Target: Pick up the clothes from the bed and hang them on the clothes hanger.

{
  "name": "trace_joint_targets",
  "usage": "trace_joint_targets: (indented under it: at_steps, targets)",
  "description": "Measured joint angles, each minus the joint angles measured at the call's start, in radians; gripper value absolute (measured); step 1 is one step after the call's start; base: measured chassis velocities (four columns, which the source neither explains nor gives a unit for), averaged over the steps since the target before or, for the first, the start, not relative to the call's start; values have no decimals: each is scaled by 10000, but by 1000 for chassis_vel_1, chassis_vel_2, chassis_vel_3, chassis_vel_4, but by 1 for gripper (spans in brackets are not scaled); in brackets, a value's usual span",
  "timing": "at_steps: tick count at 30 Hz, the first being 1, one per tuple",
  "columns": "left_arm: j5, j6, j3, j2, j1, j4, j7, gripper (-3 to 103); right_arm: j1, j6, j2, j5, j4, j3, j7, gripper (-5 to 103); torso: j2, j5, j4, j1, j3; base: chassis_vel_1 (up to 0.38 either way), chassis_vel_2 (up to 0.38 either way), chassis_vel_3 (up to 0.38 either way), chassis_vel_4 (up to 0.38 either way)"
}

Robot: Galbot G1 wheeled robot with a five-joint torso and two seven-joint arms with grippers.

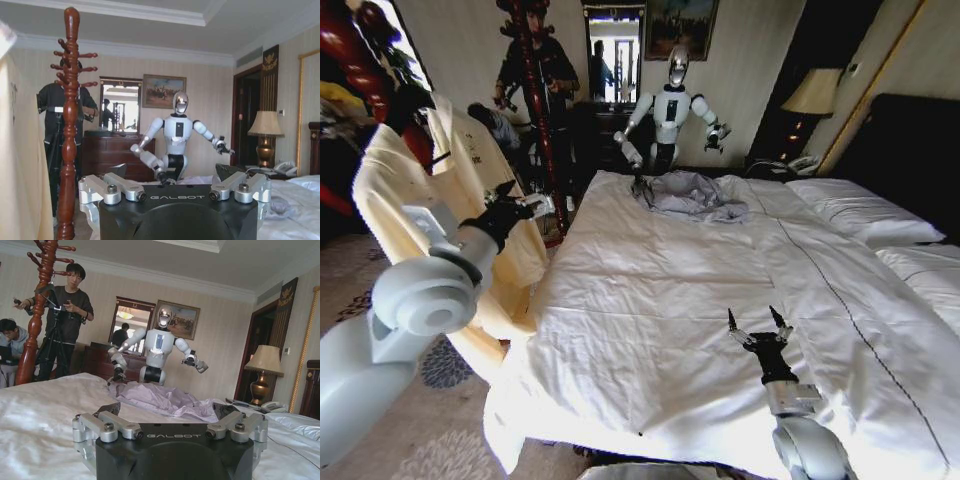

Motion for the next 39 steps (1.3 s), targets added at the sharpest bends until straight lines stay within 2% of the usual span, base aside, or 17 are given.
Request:
trace_joint_targets:
  at_steps: [1,2,6,7,9,11,12,15,16,17,20,24,26,33,39]
  targets:
    - [400,-172,-27,-162,456,14,158,100,0,0,1,0,0,0,0,100,0,-2,1,0,0,0,0,0,0]
    - [400,-172,-27,-162,456,14,158,100,0,0,1,0,0,0,0,100,0,-2,1,0,0,0,0,0,0]
    - [2881,-951,-291,-1073,2406,99,976,100,0,0,0,0,0,0,0,100,0,2,-1,-1,-1,0,0,0,0]
    - [2881,-951,-291,-1073,2406,99,976,100,0,0,0,0,0,0,0,100,0,2,-1,-1,-1,0,0,0,0]
    - [3808,-1276,-338,-1736,3372,236,1428,100,1,0,0,0,0,0,0,100,0,-1,4,-1,0,0,0,0,0]
    - [4424,-1601,-412,-2290,4154,413,1782,100,-1,0,1,0,0,0,0,100,0,0,-6,-1,0,0,0,0,0]
    - [4424,-1601,-412,-2290,4154,413,1782,100,-1,0,1,0,0,0,0,100,0,0,-6,-1,0,0,0,0,0]
    - [4802,-1917,-649,-2886,5166,427,2084,100,0,0,1,0,0,0,0,100,0,-1,3,-1,0,0,0,0,0]
    - [5150,-2207,-755,-3156,5734,424,2275,100,1,0,1,0,0,0,0,100,0,1,4,-1,-1,0,0,0,0]
    - [5150,-2207,-755,-3156,5734,424,2275,100,1,0,1,0,0,0,0,100,0,1,4,-1,-1,0,0,0,0]
    - [5715,-2597,-835,-3702,6533,323,2536,100,0,0,1,0,0,0,1,100,0,1,1,-2,-1,0,0,0,0]
    - [6020,-2724,-827,-4095,6884,143,2551,100,0,0,1,0,0,0,0,100,0,1,-2,-1,-1,0,0,0,0]
    - [6127,-2776,-826,-4158,6980,112,2560,100,0,0,0,0,0,0,0,100,0,1,-2,-1,-1,0,0,0,0]
    - [6664,-3724,-1058,-4583,8045,324,3135,100,0,0,1,0,-1,0,0,100,0,0,0,-1,0,0,0,0,0]
    - [7024,-3774,-1162,-4697,8182,352,3152,100,0,0,1,0,0,0,1,100,0,-1,-1,-1,0,0,0,0,0]
